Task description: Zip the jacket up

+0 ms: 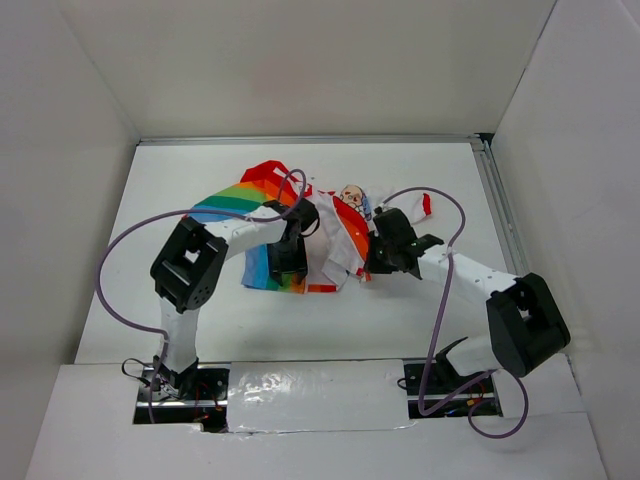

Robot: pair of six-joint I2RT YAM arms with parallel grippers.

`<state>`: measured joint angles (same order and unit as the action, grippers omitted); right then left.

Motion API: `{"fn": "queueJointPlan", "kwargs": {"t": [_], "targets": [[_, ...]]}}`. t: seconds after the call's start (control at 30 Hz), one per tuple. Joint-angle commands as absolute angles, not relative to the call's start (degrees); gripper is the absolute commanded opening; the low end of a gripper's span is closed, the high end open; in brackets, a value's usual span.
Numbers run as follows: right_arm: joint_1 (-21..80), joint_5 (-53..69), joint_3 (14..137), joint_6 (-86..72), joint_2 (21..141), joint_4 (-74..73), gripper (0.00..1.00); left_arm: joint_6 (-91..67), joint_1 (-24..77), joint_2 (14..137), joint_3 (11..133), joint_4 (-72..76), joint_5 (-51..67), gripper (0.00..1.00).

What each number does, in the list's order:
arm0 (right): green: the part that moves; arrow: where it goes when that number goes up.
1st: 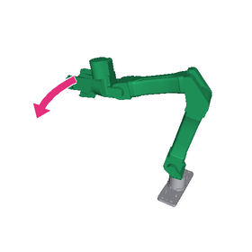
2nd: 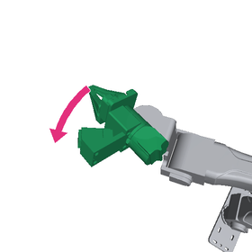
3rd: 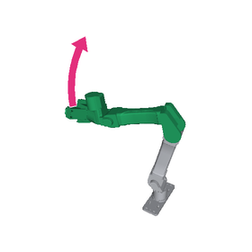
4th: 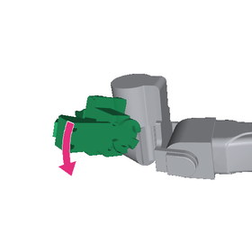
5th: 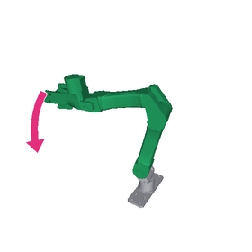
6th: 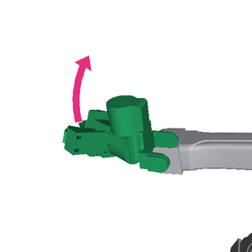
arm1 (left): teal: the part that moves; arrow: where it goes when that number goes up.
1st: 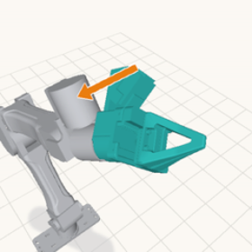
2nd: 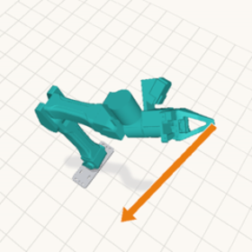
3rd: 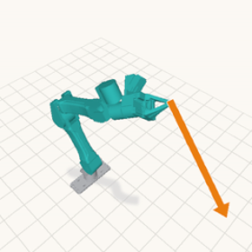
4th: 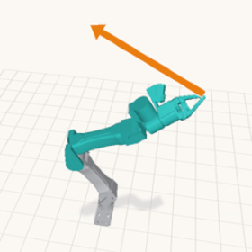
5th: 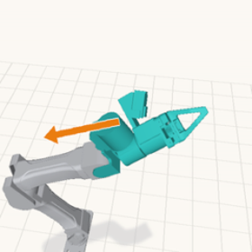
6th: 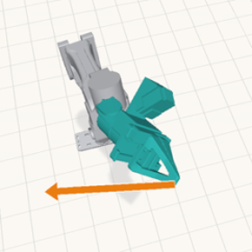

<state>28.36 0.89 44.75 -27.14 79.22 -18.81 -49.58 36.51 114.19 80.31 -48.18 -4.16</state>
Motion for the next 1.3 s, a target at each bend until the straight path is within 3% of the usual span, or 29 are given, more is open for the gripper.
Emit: {"fn": "queueJointPlan", "kwargs": {"t": [0.0,0.23,0.33,0.37,0.43,1.03,1.27], "targets": [[28.12,0.18,44.30,-27.25,78.13,-17.84,0.00,-49.75,37.70,117.26,79.72,-44.65,-3.25,0.64],[27.86,0.53,44.21,-27.16,77.87,-17.49,0.00,-47.29,38.49,108.29,76.64,-41.48,-1.05,0.70],[27.95,0.70,44.12,-27.33,77.78,-17.32,0.00,-47.11,39.46,106.70,77.51,-42.36,-1.67,0.79],[27.86,0.70,44.12,-27.25,77.78,-17.31,0.00,-47.98,39.72,106.87,78.13,-44.10,-2.19,0.91],[27.86,0.62,44.03,-27.42,77.78,-17.31,0.00,-48.77,40.86,107.40,80.14,-45.86,-4.73,0.97],[27.33,1.14,44.03,-27.33,78.05,-17.05,0.00,-51.94,39.46,115.84,83.05,-47.90,-5.89,0.87],[26.98,1.41,44.38,-27.42,78.22,-17.14,0.00,-52.56,39.46,118.92,83.15,-48.61,-7.12,0.76]]}}
